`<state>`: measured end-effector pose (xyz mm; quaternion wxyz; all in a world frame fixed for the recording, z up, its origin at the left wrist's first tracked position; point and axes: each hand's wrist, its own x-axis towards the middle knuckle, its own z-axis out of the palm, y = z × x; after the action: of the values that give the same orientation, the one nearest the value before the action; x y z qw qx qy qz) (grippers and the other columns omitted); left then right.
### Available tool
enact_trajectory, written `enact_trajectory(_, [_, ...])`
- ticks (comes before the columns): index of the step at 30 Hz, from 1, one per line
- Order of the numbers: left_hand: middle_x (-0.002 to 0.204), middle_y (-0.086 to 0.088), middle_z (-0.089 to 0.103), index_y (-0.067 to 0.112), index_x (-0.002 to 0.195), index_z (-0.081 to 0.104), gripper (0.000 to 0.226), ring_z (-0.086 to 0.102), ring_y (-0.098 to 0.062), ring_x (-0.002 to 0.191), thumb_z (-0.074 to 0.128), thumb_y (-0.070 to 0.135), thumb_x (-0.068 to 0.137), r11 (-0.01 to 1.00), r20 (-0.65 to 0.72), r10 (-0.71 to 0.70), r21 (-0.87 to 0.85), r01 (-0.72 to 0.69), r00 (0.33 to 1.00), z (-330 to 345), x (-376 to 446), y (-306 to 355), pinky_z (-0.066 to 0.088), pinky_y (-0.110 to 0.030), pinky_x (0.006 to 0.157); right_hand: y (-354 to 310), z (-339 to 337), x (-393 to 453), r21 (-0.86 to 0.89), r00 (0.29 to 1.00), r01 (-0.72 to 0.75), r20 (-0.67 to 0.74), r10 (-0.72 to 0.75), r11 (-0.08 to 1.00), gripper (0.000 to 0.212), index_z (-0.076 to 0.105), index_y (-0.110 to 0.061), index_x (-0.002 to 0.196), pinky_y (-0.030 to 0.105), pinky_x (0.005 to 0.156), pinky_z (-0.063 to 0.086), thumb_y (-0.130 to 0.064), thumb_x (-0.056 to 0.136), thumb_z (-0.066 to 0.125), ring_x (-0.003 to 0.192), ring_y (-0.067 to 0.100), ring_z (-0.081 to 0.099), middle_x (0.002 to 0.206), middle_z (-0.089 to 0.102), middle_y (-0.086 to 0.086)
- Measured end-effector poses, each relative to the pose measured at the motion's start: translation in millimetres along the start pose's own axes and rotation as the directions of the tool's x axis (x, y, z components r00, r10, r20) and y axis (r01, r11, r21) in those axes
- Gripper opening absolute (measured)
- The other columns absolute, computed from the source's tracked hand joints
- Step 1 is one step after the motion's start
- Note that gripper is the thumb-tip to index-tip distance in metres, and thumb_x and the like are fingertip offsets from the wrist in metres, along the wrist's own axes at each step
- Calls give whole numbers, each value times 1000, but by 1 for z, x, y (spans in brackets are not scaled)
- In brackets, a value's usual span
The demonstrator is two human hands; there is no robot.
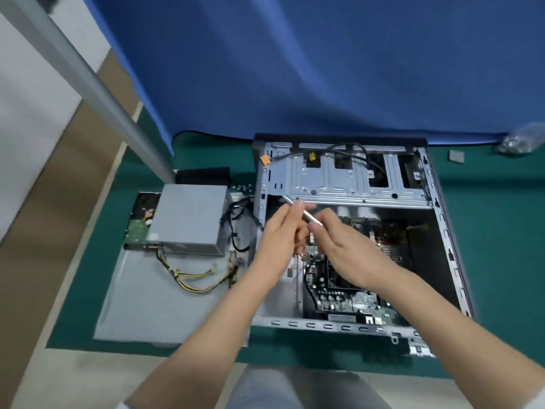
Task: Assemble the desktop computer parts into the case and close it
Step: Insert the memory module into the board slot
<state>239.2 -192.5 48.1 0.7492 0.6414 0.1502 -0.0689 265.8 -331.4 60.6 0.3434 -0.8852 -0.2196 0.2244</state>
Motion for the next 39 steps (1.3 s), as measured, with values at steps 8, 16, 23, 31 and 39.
enact_trajectory(8, [47, 10, 41, 18, 77, 54, 33, 35, -6, 44, 39, 34, 102, 991, -270, -23, 122, 58, 963, -108, 12, 6, 30, -20, 44, -13, 8, 73, -219, 998, -32, -59, 19, 975, 39, 42, -29, 112, 28, 56, 42, -61, 93, 32, 68, 8, 56, 78, 56, -14])
enact_trajectory(16, [64, 2, 57, 18, 80, 56, 33, 55, -19, 62, 43, 42, 98, 563, -186, -156, 790, 242, 970, -189, -28, -64, 40, -29, 57, 19, 15, 119, -514, 990, -137, -33, 140, 847, 33, 47, -21, 117, 35, 72, 35, -44, 101, 30, 102, 25, 55, 119, 52, 3])
enact_trajectory(23, [72, 3, 54, 22, 70, 40, 39, 55, -19, 65, 34, 46, 100, 295, -174, -416, 903, 313, 892, -176, -10, -90, 38, -26, 62, 24, 21, 115, -530, 987, -162, -92, 133, 832, 30, 47, -24, 112, 33, 71, 33, -44, 101, 29, 103, 22, 52, 115, 51, -1])
enact_trajectory(31, [65, -4, 54, 13, 62, 45, 36, 53, -24, 67, 50, 24, 96, 502, -81, -467, 795, 339, 881, -151, -9, -120, 36, -27, 54, 25, 25, 112, -547, 988, -145, -128, 89, 825, 30, 48, -21, 112, 33, 69, 33, -43, 101, 30, 100, 23, 52, 113, 52, 0])
enact_trajectory(39, [84, -16, 64, 10, 78, 50, 41, 63, -31, 80, 55, 48, 92, 384, -166, -373, 868, 315, 913, -138, -12, -135, 52, -35, 70, 26, 26, 111, -548, 986, -136, -157, 58, 825, 30, 48, -21, 108, 33, 67, 32, -43, 101, 30, 98, 23, 51, 109, 52, 1])
